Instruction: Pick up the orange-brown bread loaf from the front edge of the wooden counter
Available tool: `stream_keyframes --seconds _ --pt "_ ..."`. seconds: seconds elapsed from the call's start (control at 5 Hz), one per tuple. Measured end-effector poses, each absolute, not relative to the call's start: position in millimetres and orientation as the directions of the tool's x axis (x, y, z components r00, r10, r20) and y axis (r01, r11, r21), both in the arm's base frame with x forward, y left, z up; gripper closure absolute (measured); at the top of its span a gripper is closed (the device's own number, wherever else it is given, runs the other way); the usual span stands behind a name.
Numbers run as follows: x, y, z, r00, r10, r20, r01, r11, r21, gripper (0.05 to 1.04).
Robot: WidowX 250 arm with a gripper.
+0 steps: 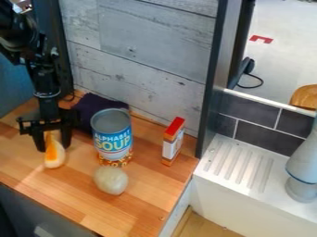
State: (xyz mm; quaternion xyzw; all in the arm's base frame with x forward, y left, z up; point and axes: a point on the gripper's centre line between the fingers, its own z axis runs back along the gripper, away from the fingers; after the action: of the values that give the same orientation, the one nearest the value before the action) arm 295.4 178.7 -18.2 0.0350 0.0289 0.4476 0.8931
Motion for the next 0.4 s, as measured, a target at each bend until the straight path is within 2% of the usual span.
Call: stream_keyframes --seconds 0.2,0.4 --pt "290.8 176.5 -16.6 0.599 0.8 -0.031 -0.795 0.598 0.099 0.115" --pt "295.6 172.4 21.2 0.624 0.779 0.055 -0.781 0.62 0.082 0.077"
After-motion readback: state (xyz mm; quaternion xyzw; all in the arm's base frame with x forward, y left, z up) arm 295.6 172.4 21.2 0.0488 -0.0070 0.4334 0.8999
